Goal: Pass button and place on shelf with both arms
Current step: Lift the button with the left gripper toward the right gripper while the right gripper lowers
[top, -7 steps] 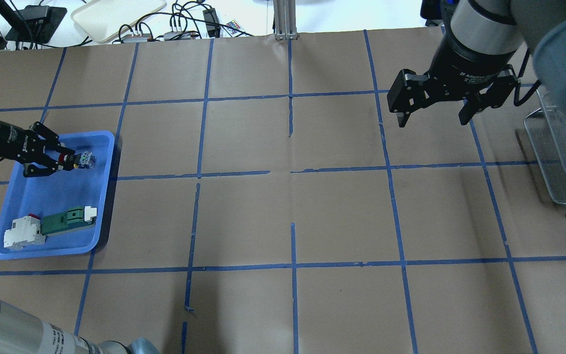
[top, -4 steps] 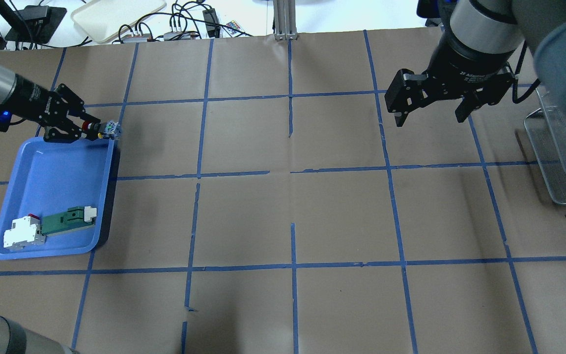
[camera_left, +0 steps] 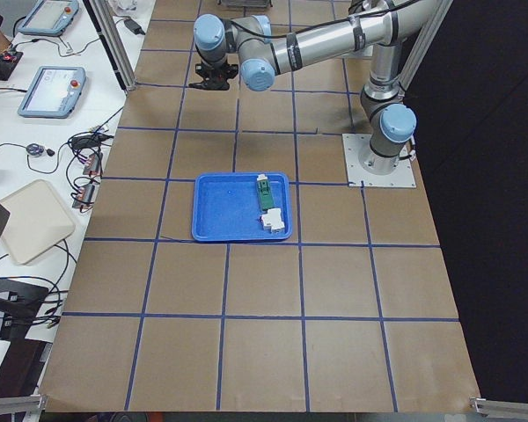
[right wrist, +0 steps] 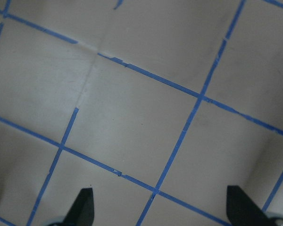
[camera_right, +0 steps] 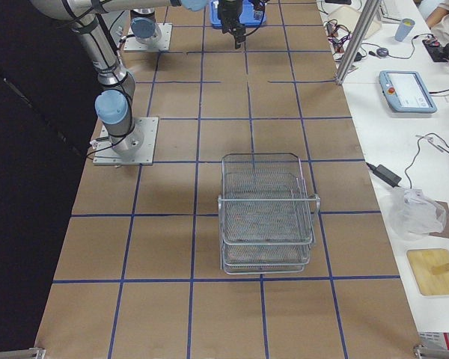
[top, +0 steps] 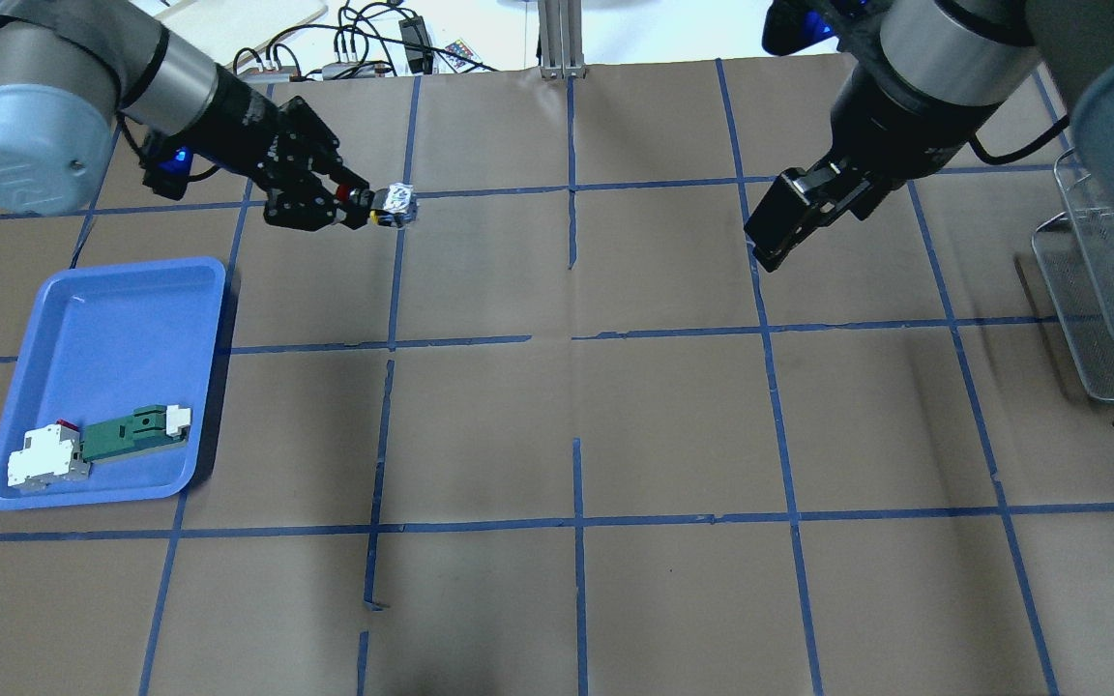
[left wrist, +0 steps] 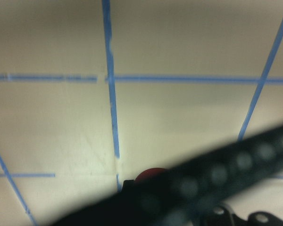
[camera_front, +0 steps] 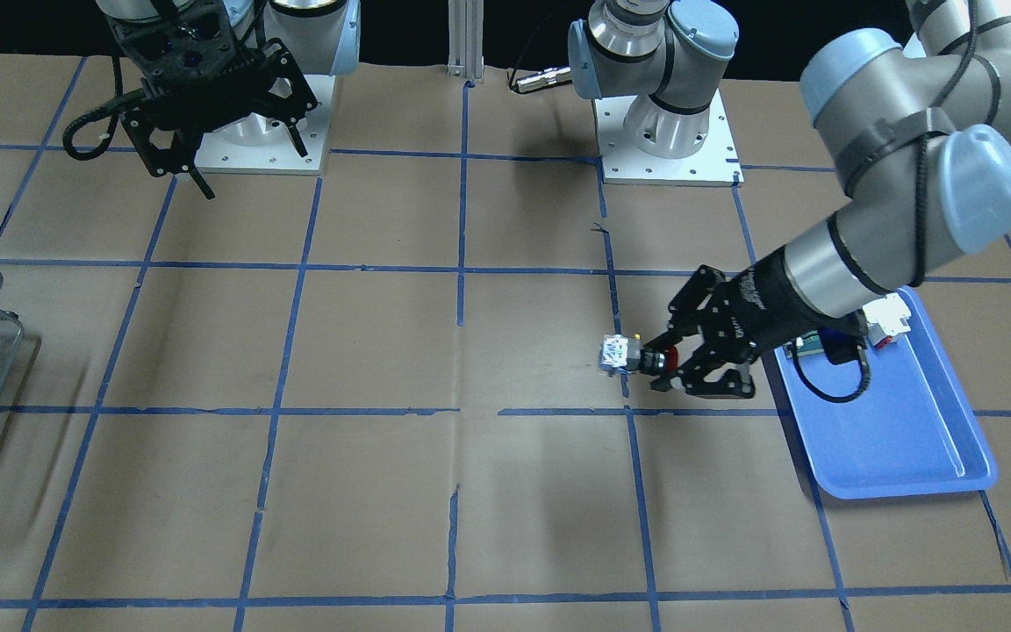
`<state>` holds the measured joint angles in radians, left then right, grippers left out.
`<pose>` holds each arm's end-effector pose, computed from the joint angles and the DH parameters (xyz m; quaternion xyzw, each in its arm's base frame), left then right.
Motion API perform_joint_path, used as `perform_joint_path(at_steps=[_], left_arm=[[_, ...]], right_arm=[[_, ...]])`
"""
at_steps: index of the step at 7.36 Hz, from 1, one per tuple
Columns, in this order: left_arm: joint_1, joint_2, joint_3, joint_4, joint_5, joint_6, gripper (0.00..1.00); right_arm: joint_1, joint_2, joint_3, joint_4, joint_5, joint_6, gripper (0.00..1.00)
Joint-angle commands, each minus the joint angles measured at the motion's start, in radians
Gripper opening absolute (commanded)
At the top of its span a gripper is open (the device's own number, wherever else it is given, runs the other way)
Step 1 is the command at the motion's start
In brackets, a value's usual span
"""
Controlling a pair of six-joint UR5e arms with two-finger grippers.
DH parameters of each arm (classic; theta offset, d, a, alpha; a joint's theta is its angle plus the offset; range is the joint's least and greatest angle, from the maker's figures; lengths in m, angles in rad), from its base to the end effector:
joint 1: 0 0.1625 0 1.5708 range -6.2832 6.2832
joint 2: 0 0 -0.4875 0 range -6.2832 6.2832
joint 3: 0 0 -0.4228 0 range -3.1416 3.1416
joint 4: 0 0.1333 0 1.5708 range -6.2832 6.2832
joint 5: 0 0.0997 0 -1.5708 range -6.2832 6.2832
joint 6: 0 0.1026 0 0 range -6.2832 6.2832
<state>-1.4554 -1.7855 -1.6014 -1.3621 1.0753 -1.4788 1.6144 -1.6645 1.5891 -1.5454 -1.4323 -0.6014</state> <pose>-0.1106 -0.6272 0.4423 0.6965 -0.6741 -0.1683 0.1792 0.1683 -0.4738 0.5832 -0.3177 0.9453 -0.0430 0.0596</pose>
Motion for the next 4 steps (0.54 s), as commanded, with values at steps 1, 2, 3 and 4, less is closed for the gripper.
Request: perform_joint_path(at_steps=[1, 2, 3, 4], left_arm=[[-0.161, 0.044, 0.001, 0.027, -0.003, -0.179, 0.0], [-0.198, 0.057, 0.001, 0.029, -0.006, -0.248, 0.0], [-0.227, 0.063, 0.001, 0.049, -0.033, -0.285, 0.0], [-0.265, 0.064, 0.001, 0.081, -0.049, -0.366, 0.0]], right_arm=[[-0.002, 0.003, 0.003, -0.016, 0.023, -0.344, 1.0], [-0.002, 0.011, 0.034, -0.112, 0.023, -0.506, 1.0], [-0.005, 0.011, 0.076, -0.169, 0.023, -0.6, 1.0], [-0.005, 0.014, 0.093, -0.197, 0.026, -0.694, 1.0]])
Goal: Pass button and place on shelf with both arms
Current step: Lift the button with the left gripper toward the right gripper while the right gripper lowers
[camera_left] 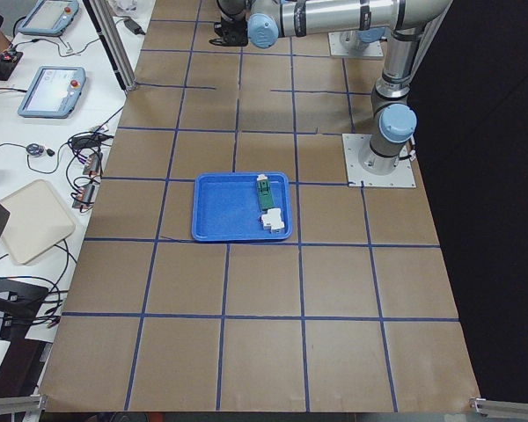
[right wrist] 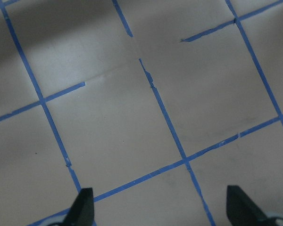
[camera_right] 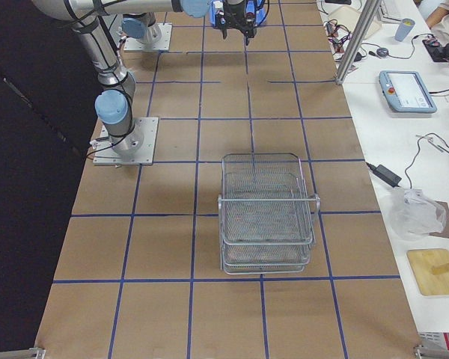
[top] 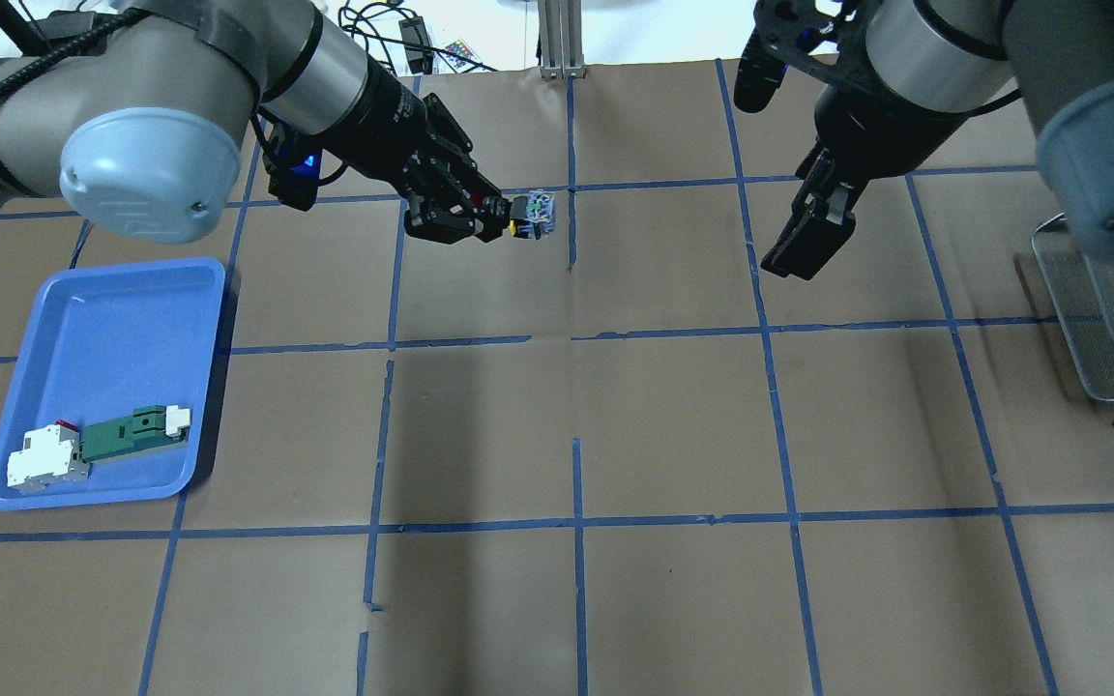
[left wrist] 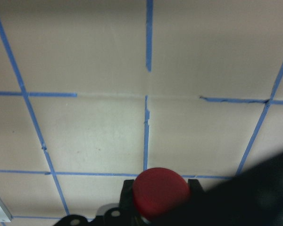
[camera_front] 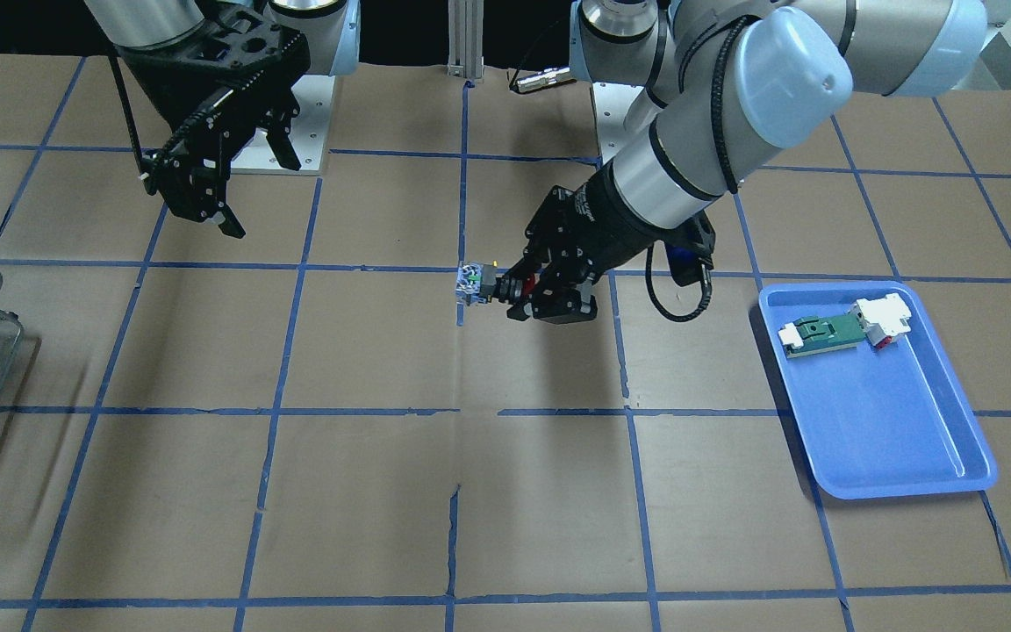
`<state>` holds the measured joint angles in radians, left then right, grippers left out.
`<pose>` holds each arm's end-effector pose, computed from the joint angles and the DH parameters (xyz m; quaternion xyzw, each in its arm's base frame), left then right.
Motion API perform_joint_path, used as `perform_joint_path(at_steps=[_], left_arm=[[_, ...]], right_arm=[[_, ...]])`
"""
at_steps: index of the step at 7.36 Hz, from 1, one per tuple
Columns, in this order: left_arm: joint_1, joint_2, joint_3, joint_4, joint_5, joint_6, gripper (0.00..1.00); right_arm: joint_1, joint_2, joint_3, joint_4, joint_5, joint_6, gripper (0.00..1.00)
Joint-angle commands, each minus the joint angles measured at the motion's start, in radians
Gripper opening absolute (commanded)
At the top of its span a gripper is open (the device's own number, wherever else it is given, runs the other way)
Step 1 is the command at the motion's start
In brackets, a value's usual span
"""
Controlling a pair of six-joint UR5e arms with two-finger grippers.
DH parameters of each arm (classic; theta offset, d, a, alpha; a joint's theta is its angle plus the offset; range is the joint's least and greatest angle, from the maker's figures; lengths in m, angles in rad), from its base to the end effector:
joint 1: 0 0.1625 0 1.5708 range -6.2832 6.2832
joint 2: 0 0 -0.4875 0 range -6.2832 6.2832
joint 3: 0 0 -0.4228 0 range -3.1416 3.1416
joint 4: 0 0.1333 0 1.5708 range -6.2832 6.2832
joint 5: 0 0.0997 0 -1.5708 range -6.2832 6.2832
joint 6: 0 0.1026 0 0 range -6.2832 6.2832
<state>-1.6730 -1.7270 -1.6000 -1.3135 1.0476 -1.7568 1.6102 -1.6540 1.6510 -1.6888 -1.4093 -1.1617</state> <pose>-0.2445 -0.5753 0.4846 0.7043 -0.6603 -0.1863 0.1824 0.1691 -0.4872 0.5611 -0.5662 0.8181 -0.0939 0.0361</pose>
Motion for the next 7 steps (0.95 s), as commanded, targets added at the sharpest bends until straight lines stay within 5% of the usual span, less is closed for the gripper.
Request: perform_joint_path(at_steps=[1, 7], left_arm=[[-0.091, 0.006, -0.001, 0.08, -0.021, -0.142, 0.0], [-0.14, 0.018, 0.0, 0.109, -0.063, -0.208, 0.0]], right_arm=[[-0.001, 0.019, 0.039, -0.054, 0.072, -0.182, 0.99], [0.001, 0.005, 0.047, -0.042, 0.205, -0.318, 1.0]])
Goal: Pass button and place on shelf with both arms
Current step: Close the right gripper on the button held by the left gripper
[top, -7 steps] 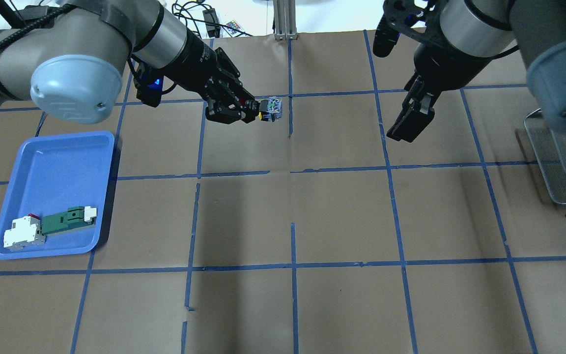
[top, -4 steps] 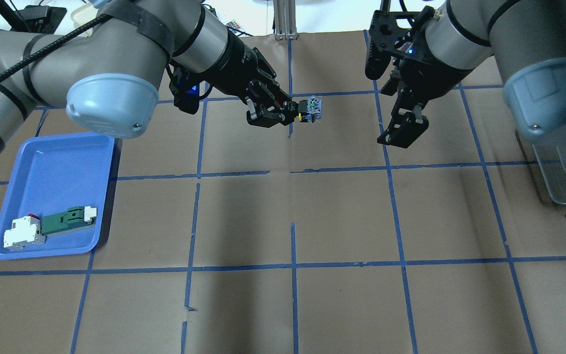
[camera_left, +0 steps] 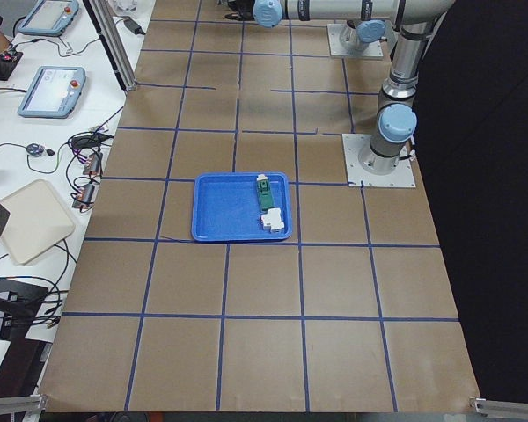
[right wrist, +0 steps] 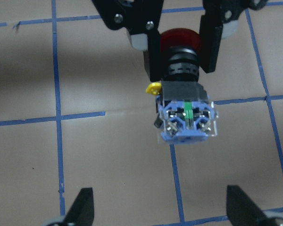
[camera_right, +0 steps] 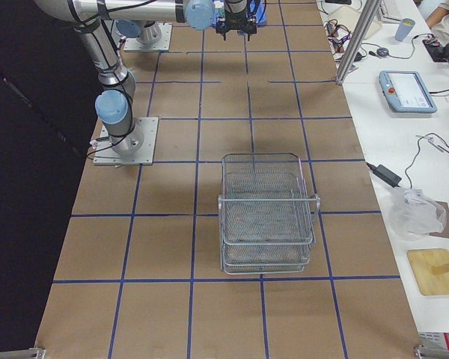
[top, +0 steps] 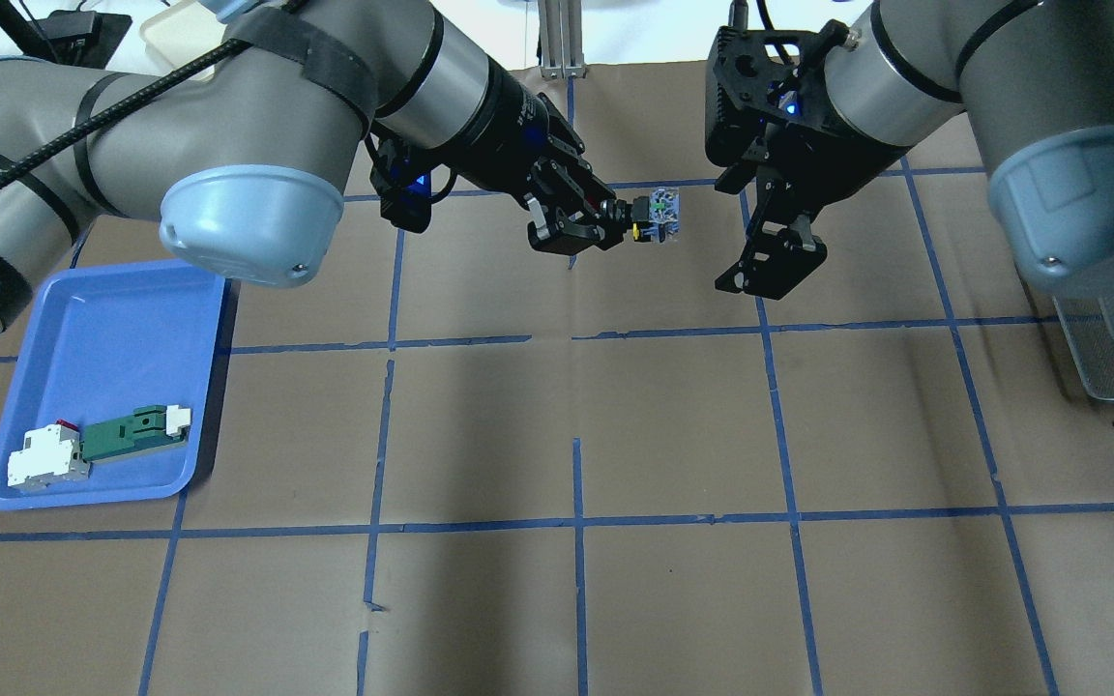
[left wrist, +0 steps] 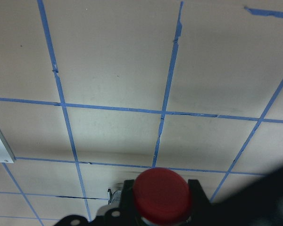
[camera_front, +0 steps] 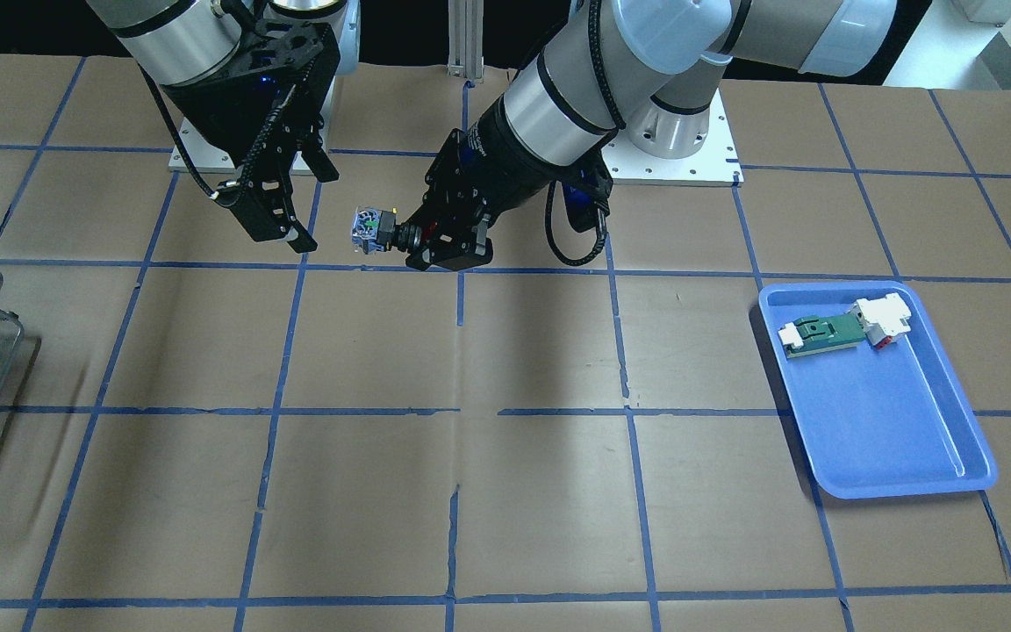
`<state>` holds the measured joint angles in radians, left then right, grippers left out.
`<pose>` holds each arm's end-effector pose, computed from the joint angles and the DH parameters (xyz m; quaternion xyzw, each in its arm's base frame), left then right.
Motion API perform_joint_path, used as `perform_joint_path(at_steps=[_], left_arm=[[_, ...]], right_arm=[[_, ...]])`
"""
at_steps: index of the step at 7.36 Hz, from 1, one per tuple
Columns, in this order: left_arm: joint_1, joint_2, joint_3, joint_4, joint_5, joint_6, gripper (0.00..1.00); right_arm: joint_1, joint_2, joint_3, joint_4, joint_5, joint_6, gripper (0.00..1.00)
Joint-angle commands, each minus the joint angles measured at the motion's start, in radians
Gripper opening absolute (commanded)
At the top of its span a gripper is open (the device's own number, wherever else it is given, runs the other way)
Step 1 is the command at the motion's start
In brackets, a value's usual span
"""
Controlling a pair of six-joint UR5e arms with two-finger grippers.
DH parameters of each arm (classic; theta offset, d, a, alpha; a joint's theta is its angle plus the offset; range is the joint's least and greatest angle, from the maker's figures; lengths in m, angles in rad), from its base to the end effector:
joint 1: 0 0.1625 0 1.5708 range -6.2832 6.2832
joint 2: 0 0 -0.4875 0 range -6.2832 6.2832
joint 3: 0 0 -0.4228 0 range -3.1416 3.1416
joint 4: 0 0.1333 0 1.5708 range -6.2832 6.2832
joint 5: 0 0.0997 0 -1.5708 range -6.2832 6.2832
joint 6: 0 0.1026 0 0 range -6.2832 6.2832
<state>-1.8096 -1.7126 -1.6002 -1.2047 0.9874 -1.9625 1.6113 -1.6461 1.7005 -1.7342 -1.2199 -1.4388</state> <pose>-0.3263 -0.5380 0.5084 0.7053 -0.6418 -0.2129 0.2127 0.1885 -0.4879 0.5407 -0.6697 0.7199 -0.1532 0.0989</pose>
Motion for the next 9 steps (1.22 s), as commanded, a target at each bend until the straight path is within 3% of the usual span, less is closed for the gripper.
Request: perform_joint_path(at_steps=[1, 2, 4, 9], left_arm=[[-0.004, 0.008, 0.0, 0.001, -0.004, -0.002, 0.0], [-0.005, 0.011, -0.001, -0.001, -0.004, -0.002, 0.0], [-0.008, 0.018, -0.004, -0.001, -0.013, -0.002, 0.0], [-0.031, 0.044, -0.007, -0.003, -0.032, -0.024, 0.0]], right_arm=[[-0.004, -0.012, -0.005, -0.001, 0.016, -0.043, 1.0], [0.001, -0.018, -0.001, -0.004, 0.019, -0.035, 1.0], [0.001, -0.018, -0.001, -0.007, 0.112, -0.014, 1.0], [0.004, -0.021, -0.002, -0.011, 0.117, 0.084, 1.0]])
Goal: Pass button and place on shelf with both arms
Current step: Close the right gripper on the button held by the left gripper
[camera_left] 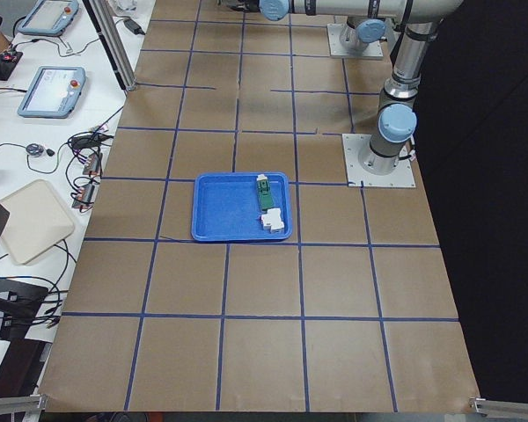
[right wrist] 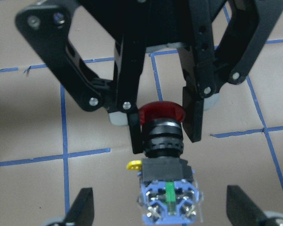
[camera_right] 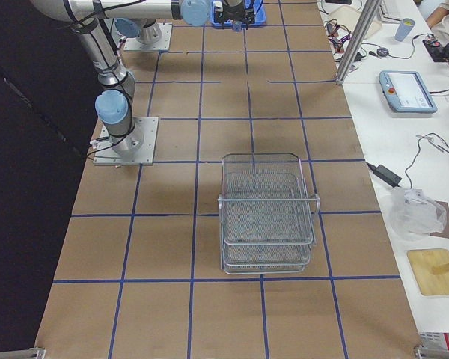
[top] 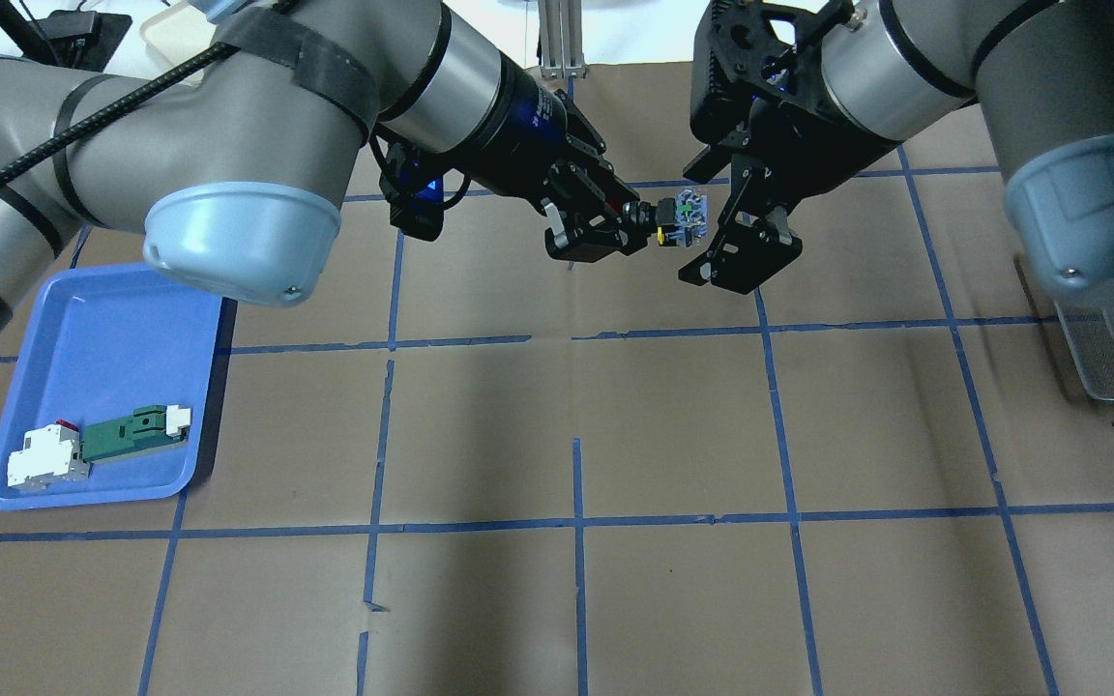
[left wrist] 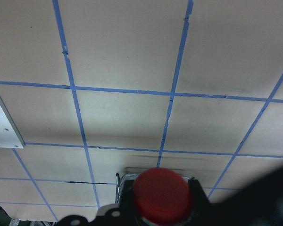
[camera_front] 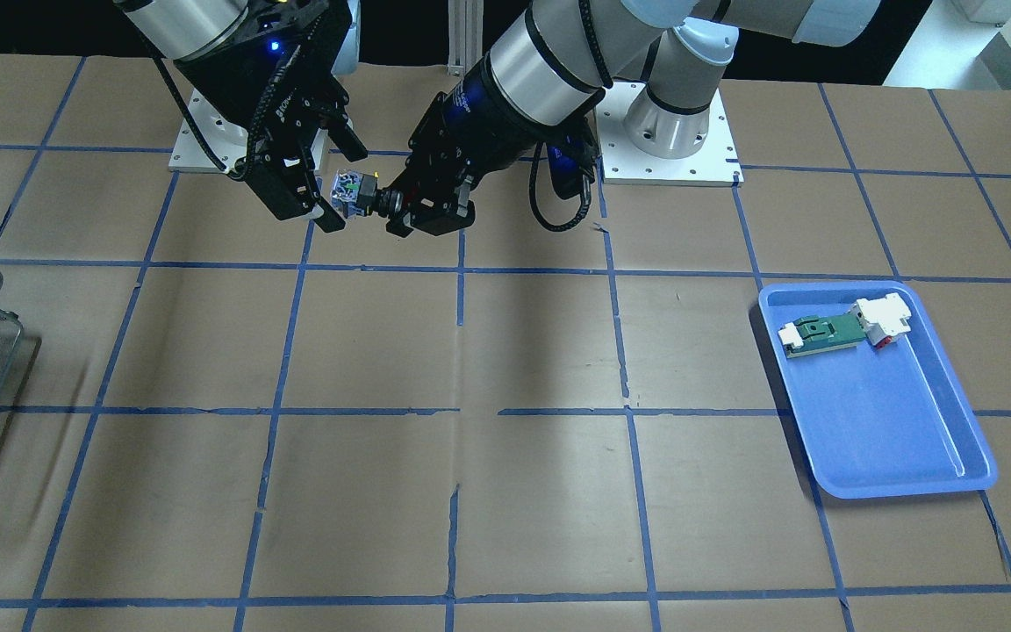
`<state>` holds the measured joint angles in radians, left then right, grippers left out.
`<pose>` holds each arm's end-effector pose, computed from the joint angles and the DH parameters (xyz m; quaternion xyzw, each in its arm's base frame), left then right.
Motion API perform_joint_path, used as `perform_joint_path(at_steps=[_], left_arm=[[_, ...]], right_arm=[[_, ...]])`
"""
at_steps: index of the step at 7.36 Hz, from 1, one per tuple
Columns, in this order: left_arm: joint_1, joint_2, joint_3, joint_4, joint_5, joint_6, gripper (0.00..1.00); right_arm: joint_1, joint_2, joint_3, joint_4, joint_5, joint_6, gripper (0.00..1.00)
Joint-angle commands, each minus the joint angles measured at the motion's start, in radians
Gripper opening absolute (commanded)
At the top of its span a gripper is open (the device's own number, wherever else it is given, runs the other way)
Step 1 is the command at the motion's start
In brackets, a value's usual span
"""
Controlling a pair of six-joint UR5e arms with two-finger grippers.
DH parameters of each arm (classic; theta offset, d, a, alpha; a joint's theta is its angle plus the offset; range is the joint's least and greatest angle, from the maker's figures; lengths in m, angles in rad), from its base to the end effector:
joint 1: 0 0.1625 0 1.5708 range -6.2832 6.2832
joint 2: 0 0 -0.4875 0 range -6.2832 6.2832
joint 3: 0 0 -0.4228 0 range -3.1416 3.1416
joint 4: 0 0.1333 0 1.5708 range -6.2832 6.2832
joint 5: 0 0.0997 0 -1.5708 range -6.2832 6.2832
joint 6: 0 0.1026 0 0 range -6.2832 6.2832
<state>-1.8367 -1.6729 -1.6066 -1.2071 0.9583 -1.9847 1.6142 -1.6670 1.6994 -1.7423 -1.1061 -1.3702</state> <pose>-0.3391 -0.5134 0.5298 0.6954 -0.6443 -0.2240 0.2260 0.2003 -0.4790 0.5570 -0.6426 0.7278 -0.1947 0.1393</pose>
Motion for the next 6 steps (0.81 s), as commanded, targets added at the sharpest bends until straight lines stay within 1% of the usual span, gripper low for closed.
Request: perform_joint_path(at_steps=[1, 2, 3, 4, 6], left_arm=[[-0.004, 0.005, -0.001, 0.001, -0.003, -0.003, 0.0], [-0.004, 0.005, 0.0, 0.001, -0.004, -0.003, 0.0], [-0.004, 0.007, -0.001, 0.0, -0.004, -0.003, 0.0], [-0.004, 0.007, -0.001, 0.0, -0.003, -0.003, 0.0], [-0.004, 0.009, 0.002, 0.0, -0.003, -0.003, 0.0]], right_arm=[[0.001, -0.002, -0.01, -0.003, 0.015, 0.055, 1.0], [0.001, -0.002, -0.009, 0.01, 0.017, 0.075, 1.0], [0.001, -0.002, -0.009, 0.013, 0.015, 0.076, 0.86], [0.001, -0.002, -0.009, 0.014, 0.014, 0.074, 0.56], [0.001, -0.004, -0.013, 0.012, 0.015, 0.062, 0.13]])
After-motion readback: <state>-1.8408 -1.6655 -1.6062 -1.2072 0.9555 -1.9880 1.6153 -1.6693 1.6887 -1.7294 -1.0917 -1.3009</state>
